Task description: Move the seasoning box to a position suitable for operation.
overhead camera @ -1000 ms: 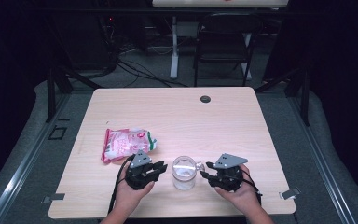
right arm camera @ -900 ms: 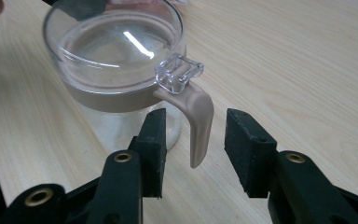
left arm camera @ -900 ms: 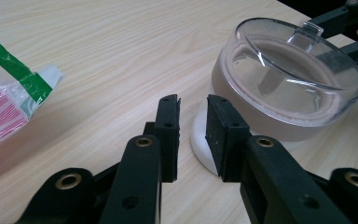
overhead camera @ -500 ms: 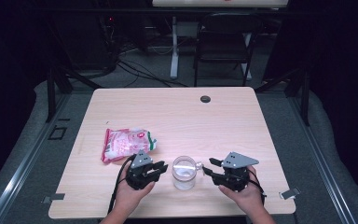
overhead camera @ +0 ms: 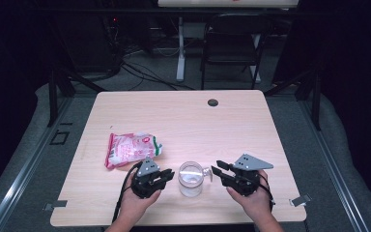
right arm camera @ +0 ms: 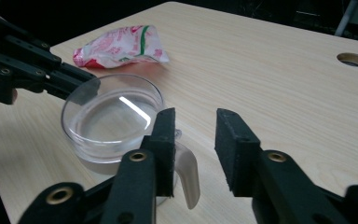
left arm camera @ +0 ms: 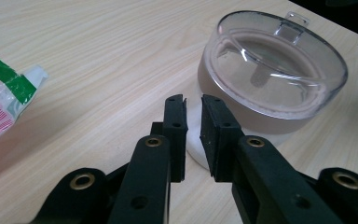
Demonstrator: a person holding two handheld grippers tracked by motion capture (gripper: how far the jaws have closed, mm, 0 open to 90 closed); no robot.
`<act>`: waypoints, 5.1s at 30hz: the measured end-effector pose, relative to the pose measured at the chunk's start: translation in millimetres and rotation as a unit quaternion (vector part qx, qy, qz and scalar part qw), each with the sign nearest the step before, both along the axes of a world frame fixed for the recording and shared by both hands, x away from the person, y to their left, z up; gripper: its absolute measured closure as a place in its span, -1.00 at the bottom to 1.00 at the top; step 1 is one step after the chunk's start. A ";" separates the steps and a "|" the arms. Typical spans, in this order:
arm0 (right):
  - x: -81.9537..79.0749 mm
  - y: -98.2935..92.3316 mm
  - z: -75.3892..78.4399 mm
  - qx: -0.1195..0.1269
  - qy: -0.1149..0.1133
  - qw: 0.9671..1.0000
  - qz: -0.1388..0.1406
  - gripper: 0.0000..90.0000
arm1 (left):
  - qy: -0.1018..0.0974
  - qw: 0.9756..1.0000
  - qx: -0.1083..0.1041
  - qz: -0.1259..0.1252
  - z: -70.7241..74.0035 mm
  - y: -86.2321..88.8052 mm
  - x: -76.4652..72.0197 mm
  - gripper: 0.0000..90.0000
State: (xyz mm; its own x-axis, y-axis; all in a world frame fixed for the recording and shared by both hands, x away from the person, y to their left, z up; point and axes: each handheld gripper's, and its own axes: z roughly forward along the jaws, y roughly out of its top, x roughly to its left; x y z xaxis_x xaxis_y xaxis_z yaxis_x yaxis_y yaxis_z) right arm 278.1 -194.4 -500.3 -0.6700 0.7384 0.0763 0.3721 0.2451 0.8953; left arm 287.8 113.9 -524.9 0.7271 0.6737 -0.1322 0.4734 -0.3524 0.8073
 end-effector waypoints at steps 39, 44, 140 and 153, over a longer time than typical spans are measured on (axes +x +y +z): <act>6.1 19.5 -7.5 -0.025 -0.004 1.000 0.007 0.80 | 0.004 0.999 0.011 -0.031 -2.5 -10.1 -9.2 1.00; 6.2 19.3 -7.9 -0.023 -0.003 1.000 0.007 0.81 | 0.004 0.999 0.011 -0.031 -2.2 -10.0 -9.3 1.00; -4.7 11.6 -3.6 -0.013 -0.012 1.000 0.019 0.64 | -0.016 0.999 -0.020 -0.043 26.9 -22.4 -13.0 0.97; -19.0 11.2 -3.0 -0.011 -0.017 0.999 0.047 0.24 | -0.028 0.998 -0.020 -0.052 41.0 -33.8 -5.9 0.93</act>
